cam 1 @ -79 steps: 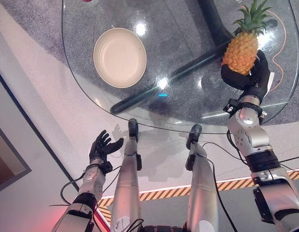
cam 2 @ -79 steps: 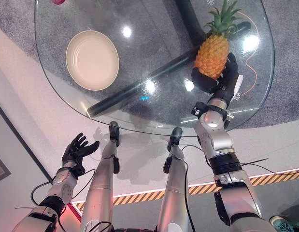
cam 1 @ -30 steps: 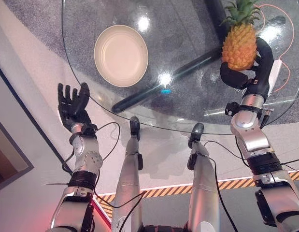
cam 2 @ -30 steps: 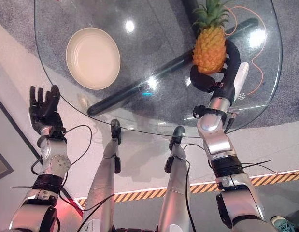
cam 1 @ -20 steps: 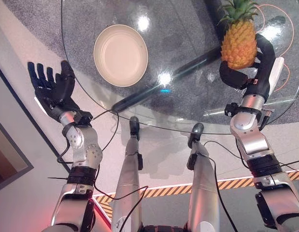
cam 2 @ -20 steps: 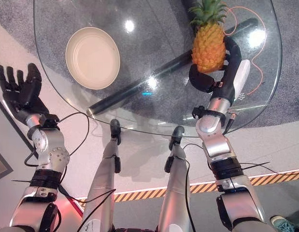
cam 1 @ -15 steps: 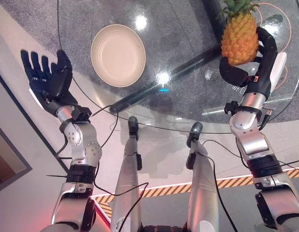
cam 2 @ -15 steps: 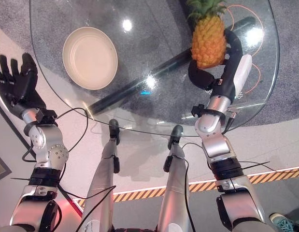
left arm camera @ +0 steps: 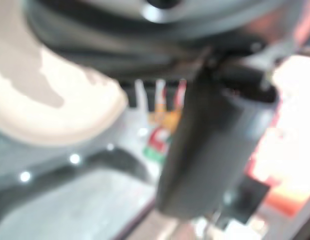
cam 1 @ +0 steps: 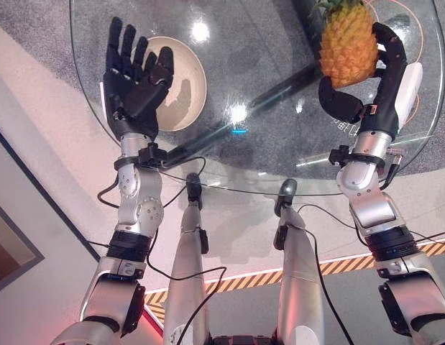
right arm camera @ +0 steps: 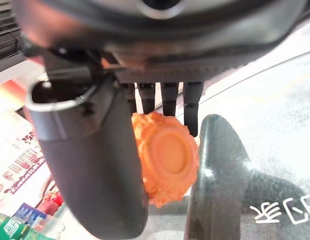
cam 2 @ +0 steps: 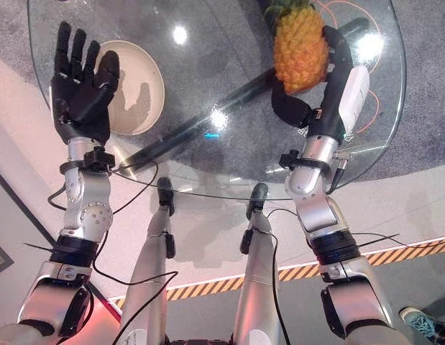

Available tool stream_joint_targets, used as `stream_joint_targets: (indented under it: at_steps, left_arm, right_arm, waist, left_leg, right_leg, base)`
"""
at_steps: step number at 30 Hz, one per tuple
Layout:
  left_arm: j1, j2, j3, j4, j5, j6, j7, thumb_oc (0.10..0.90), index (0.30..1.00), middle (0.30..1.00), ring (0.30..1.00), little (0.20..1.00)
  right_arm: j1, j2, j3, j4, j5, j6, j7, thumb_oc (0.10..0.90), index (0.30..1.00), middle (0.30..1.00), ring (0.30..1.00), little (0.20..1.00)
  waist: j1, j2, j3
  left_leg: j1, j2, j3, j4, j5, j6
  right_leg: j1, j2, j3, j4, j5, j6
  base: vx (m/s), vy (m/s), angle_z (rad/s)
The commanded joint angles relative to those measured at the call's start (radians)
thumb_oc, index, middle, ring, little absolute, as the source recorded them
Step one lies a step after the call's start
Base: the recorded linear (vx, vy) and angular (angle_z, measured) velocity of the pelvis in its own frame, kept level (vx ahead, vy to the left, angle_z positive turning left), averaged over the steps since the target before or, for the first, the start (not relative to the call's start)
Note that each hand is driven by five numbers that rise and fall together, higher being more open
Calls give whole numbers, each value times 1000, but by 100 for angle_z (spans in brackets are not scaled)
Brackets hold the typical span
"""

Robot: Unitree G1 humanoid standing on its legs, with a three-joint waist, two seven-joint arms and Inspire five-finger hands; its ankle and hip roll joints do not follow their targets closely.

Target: Pick up the fruit to the plate

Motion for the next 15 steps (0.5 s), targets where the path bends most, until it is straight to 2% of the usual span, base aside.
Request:
stream_joint_targets:
  at_steps: [1, 15]
  left_arm:
    - [-95, 57, 3, -91, -43, -9, -71, 800, 900, 900, 900, 900]
    - [-150, 13, -52, -60, -313, 141, -170, 800, 900, 900, 900, 900]
  right_arm:
    - [-120, -57, -18, -166, -92, -134, -37, 100, 300, 300, 300, 200]
    - [-171, -77, 54, -162, -122, -143, 30, 100, 300, 300, 300, 200]
  waist:
    - [-10, -27, -27]
    - [-26, -26, -27]
  left_leg:
    - [13, -24, 28, 59, -85, 14]
    - [14, -21, 45, 50, -79, 12]
  right_leg:
    - [57, 24, -41, -138, 81, 14]
    - [56, 21, -40, -150, 89, 19]
  base:
    - [0, 0, 0]
    - [0, 0, 0]
